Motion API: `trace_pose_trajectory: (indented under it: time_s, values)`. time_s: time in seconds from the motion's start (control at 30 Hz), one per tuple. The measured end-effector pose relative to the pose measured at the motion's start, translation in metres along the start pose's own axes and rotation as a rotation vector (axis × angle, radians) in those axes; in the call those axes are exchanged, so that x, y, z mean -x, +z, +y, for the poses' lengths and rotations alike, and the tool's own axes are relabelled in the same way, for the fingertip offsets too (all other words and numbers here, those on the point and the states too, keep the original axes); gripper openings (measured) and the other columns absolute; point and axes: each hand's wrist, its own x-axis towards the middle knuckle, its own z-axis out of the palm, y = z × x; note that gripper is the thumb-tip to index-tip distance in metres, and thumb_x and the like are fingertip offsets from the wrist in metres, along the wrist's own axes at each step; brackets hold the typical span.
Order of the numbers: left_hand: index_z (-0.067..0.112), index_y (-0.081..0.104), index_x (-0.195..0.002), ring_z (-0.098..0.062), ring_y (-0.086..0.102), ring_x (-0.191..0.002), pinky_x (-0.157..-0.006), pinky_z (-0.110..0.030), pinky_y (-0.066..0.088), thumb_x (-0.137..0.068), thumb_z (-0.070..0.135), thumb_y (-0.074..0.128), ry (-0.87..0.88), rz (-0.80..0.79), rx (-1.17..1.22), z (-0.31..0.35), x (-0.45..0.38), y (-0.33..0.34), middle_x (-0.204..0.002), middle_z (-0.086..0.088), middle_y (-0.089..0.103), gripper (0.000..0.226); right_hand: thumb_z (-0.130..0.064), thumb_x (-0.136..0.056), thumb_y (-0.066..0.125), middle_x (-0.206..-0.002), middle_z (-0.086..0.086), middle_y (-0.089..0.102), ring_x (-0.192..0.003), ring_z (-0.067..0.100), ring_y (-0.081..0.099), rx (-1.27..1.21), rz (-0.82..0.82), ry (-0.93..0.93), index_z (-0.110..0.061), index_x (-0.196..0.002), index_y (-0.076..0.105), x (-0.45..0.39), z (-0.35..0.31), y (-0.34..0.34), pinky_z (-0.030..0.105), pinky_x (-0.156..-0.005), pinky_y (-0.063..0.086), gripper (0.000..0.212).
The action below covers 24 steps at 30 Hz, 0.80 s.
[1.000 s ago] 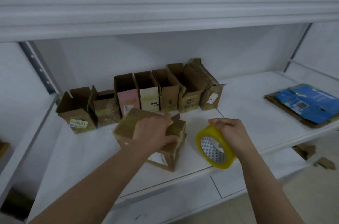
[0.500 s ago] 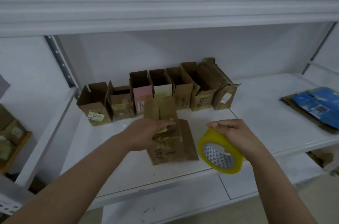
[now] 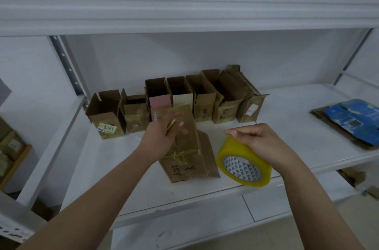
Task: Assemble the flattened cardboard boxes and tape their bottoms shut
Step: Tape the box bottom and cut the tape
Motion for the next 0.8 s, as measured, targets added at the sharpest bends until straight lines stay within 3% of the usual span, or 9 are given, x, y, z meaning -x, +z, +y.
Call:
trace_pose_trajectory:
  time_s: [0.07,0.13,0.23,0.33,0.43,0.57,0.67,0.8]
  values:
    - [0.035,0.062,-0.097,-0.016,0.070,-0.082,-0.069,-0.027,0.053,-0.093,0.040,0.059,-0.094,0.021,0.173,0.018,0.002,-0.001,-0.078,0.020,0.072,0.007,-0.028,-0.095,0.060,-0.107,-0.017,0.071,-0.101,0.000,0.062,0.010,-0.003,-0.014,-0.030,-0.106,0.075,0.001,-0.002,0.001,0.026,-0.092,0.049,0.019]
    - [0.032,0.069,-0.084,-0.003,0.068,-0.082,-0.072,-0.017,0.047,-0.082,0.056,0.062,-0.130,-0.052,0.287,0.039,0.006,0.002,-0.080,0.010,0.074,0.025,-0.029,-0.094,0.061,-0.103,-0.018,0.072,-0.097,0.000,0.064,0.005,-0.016,-0.029,-0.032,-0.104,0.075,0.003,-0.006,0.003,0.024,-0.090,0.049,0.018]
    - [0.032,0.071,-0.077,-0.008,0.067,-0.077,-0.067,-0.018,0.048,-0.070,0.069,0.059,-0.124,-0.237,0.238,0.062,0.009,0.013,-0.084,-0.002,0.073,0.040,-0.028,-0.093,0.062,-0.088,-0.018,0.074,-0.086,0.001,0.068,0.021,-0.045,-0.053,-0.038,-0.093,0.075,0.004,-0.011,0.006,0.022,-0.081,0.052,0.017]
    - [0.020,0.072,-0.071,-0.002,0.062,-0.063,-0.058,-0.016,0.047,-0.078,0.042,0.076,-0.123,-0.223,0.286,0.070,0.004,0.021,-0.073,-0.005,0.072,0.023,-0.027,-0.093,0.062,-0.094,-0.012,0.075,-0.087,0.006,0.070,0.041,-0.085,-0.051,-0.036,-0.104,0.075,0.004,-0.012,0.008,0.025,-0.081,0.055,0.019]
    - [0.017,0.072,-0.069,-0.006,0.062,-0.063,-0.059,-0.022,0.049,-0.082,0.030,0.076,-0.092,-0.223,0.211,0.070,-0.001,0.018,-0.072,-0.006,0.072,0.019,-0.042,-0.086,0.066,-0.112,-0.006,0.066,-0.094,0.010,0.067,0.039,-0.125,0.016,-0.037,-0.130,0.055,0.002,-0.009,0.005,0.022,-0.076,0.054,0.046]
    - [0.017,0.068,-0.064,-0.007,0.059,-0.059,-0.062,-0.027,0.052,-0.084,0.030,0.075,-0.112,-0.108,0.122,0.064,-0.006,0.005,-0.063,0.005,0.066,0.024,-0.055,-0.059,0.070,-0.102,0.004,0.074,-0.095,0.021,0.071,-0.256,-0.103,0.074,-0.025,-0.122,0.063,0.001,-0.005,-0.007,0.035,-0.084,0.057,0.070]
    - [0.017,0.058,-0.059,0.002,0.055,-0.051,-0.053,-0.011,0.043,-0.086,0.025,0.072,-0.158,-0.051,0.120,0.058,0.001,-0.012,-0.050,0.016,0.059,0.031,-0.053,-0.060,0.068,-0.105,0.007,0.074,-0.096,0.022,0.071,-0.267,-0.104,0.021,-0.025,-0.115,0.066,-0.004,-0.006,-0.014,0.034,-0.085,0.055,0.062]
    - [0.007,0.066,-0.074,-0.010,0.063,-0.069,-0.065,-0.024,0.047,-0.086,0.028,0.070,-0.304,0.090,0.156,0.026,0.017,-0.048,-0.071,-0.002,0.066,0.025,-0.055,-0.062,0.070,-0.089,0.007,0.074,-0.082,0.020,0.070,-0.109,-0.116,0.049,-0.023,-0.108,0.071,-0.006,-0.002,-0.023,0.041,-0.079,0.055,0.056]
